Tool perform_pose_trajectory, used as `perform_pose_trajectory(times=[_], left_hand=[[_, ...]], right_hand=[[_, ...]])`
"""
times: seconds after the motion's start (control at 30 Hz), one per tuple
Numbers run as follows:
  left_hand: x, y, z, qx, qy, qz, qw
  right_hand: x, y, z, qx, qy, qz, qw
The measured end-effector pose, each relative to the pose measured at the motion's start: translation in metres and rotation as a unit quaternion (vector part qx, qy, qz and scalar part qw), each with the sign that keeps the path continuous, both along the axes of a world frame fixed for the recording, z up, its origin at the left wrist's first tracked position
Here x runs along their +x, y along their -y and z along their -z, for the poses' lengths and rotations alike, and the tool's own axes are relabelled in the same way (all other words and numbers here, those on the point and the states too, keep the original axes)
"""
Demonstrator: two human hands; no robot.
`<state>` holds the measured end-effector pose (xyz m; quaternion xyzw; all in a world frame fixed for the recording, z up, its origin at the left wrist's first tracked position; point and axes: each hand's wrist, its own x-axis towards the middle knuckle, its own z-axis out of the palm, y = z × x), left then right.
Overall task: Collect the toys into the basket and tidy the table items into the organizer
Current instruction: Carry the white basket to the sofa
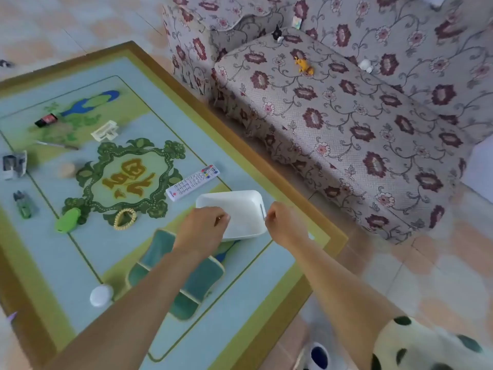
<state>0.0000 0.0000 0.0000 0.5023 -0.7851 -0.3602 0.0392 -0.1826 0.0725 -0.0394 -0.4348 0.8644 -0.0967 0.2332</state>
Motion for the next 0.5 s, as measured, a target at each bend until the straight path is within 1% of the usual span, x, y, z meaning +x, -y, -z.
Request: perform_pose_trajectory(times=[0.07, 0.17, 0.23, 0.37, 0.5], left_hand=[[-0.008, 0.001, 0.019, 0.015, -0.004, -0.016, 1.000], [-0.024, 0.000, 0.055, 0.092, -0.045, -0.082, 0.991], [-0.035, -0.005, 0.077, 0.125, -0.059, -0.120, 0.983], [-0.048, -0.015, 0.108, 0.136, -0.058, -0.154, 0.977], [-0.054, -0.024, 0.121, 0.142, -0.056, -0.184, 0.971]], right_hand=[[-0.009, 0.006, 0.018, 0.012, 0.007, 0.029, 0.999], [-0.022, 0.012, 0.052, 0.043, 0.028, 0.055, 0.997], [-0.028, 0.016, 0.075, 0.067, 0.049, 0.057, 0.995], [-0.035, 0.025, 0.107, 0.104, 0.089, 0.052, 0.989], [-0.036, 0.029, 0.124, 0.119, 0.140, 0.060, 0.981]])
